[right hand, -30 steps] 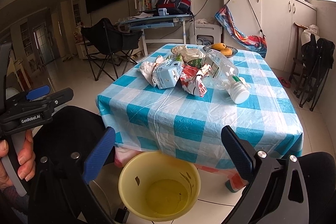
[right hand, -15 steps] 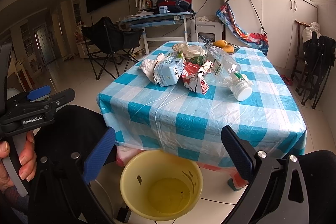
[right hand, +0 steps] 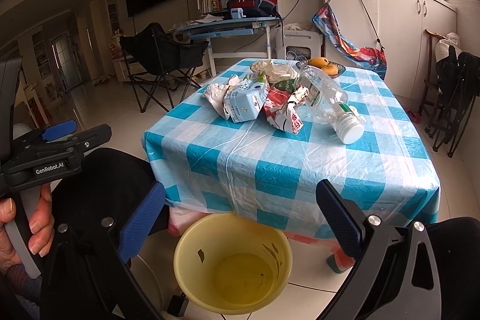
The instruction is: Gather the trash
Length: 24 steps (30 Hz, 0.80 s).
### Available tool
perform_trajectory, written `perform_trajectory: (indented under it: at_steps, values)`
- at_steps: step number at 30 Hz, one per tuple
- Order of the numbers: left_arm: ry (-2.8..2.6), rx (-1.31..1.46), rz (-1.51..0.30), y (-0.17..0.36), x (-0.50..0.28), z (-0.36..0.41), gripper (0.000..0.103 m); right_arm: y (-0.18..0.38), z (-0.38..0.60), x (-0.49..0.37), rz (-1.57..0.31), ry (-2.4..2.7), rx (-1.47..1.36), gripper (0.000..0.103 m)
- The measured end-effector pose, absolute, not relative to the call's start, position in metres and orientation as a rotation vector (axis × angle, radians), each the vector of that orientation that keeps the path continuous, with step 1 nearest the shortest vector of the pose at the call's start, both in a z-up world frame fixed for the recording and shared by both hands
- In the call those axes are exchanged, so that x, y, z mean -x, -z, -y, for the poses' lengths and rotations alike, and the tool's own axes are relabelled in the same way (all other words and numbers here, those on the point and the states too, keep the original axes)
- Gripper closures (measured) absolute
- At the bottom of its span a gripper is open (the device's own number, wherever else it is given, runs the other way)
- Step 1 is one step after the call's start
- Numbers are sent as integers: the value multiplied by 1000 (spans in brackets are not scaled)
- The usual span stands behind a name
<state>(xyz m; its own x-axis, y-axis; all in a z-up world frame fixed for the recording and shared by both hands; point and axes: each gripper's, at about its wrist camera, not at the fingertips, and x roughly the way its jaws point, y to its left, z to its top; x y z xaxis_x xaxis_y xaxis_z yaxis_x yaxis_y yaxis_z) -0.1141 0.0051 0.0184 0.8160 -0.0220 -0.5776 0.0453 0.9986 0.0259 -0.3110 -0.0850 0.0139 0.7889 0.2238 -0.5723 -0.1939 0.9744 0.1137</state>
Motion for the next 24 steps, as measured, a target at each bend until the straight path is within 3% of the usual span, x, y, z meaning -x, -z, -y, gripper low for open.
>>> perform_trajectory:
  at_steps: [12,20,21,24]
  values:
    - [95,5,-668,-19,90,6,7,-15,90,304,-645,-257,-77,6]
    - [123,-60,-609,-36,19,35,7,-10,89,295,-660,-291,-102,6]
    - [135,-69,-607,-38,6,38,12,-9,90,294,-665,-291,-104,6]
    - [204,-58,-656,-35,-33,46,41,-3,91,289,-689,-291,-120,6]
